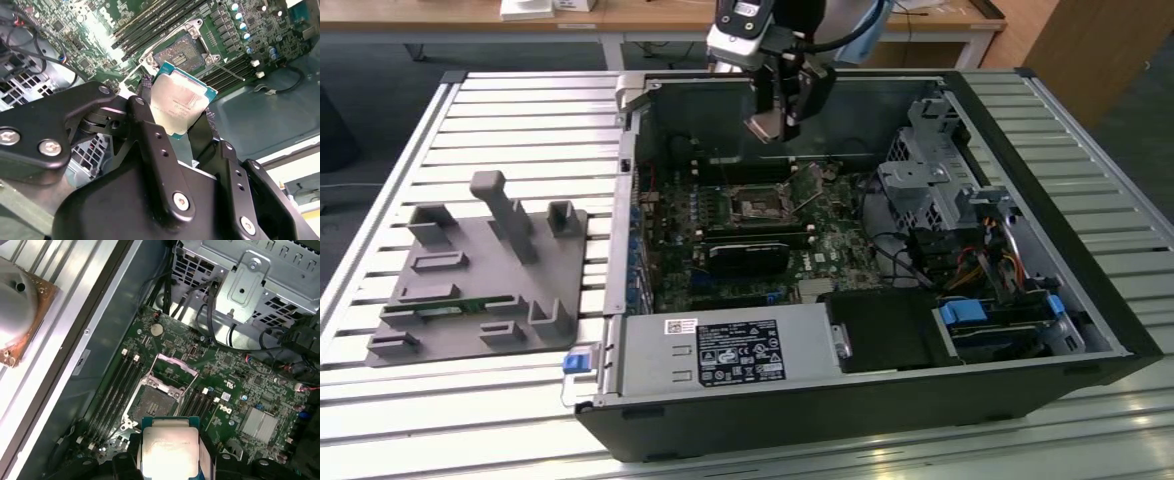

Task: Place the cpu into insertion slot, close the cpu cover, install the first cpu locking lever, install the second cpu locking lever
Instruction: 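Place the cpu into insertion slot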

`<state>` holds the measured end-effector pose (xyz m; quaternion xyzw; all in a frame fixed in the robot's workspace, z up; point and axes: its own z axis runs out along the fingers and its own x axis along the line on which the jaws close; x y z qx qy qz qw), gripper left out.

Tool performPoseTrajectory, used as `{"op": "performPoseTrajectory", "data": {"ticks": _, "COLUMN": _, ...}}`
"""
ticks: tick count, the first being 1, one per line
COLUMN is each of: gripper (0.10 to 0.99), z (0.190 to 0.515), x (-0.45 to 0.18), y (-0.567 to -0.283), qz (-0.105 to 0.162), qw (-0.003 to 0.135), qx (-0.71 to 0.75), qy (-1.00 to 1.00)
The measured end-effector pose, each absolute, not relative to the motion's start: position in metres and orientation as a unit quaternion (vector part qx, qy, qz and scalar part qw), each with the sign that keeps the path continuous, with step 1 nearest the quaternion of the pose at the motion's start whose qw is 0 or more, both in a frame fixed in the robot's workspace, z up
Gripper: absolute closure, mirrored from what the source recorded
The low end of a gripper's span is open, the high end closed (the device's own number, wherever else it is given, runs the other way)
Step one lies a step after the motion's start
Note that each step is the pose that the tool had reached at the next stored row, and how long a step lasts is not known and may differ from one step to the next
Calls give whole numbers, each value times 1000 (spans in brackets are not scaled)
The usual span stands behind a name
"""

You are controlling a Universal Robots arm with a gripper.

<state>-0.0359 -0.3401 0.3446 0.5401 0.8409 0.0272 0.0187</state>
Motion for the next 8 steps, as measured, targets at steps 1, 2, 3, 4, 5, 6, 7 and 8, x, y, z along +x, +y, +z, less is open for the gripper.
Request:
{"op": "performPoseTrajectory", "data": {"ticks": 1, "gripper": 545, "z": 344, "x": -36, "y": -340, "qz": 27, "qw": 19, "qx": 544, "qy": 838}}
{"op": "performPoseTrajectory", "data": {"ticks": 2, "gripper": 545, "z": 344, "x": -36, "y": -340, "qz": 27, "qw": 19, "qx": 549, "qy": 835}}
{"op": "performPoseTrajectory", "data": {"ticks": 3, "gripper": 545, "z": 344, "x": -36, "y": -340, "qz": 26, "qw": 19, "qx": 553, "qy": 832}}
{"op": "performPoseTrajectory", "data": {"ticks": 4, "gripper": 545, "z": 343, "x": -36, "y": -340, "qz": 26, "qw": 19, "qx": 557, "qy": 830}}
{"op": "performPoseTrajectory", "data": {"ticks": 5, "gripper": 545, "z": 343, "x": -36, "y": -340, "qz": 26, "qw": 19, "qx": 561, "qy": 827}}
{"op": "performPoseTrajectory", "data": {"ticks": 6, "gripper": 545, "z": 342, "x": -36, "y": -340, "qz": 26, "qw": 19, "qx": 563, "qy": 826}}
{"op": "performPoseTrajectory", "data": {"ticks": 7, "gripper": 545, "z": 341, "x": -36, "y": -340, "qz": 26, "qw": 20, "qx": 564, "qy": 825}}
{"op": "performPoseTrajectory", "data": {"ticks": 8, "gripper": 545, "z": 340, "x": -36, "y": -340, "qz": 25, "qw": 20, "qx": 566, "qy": 824}}
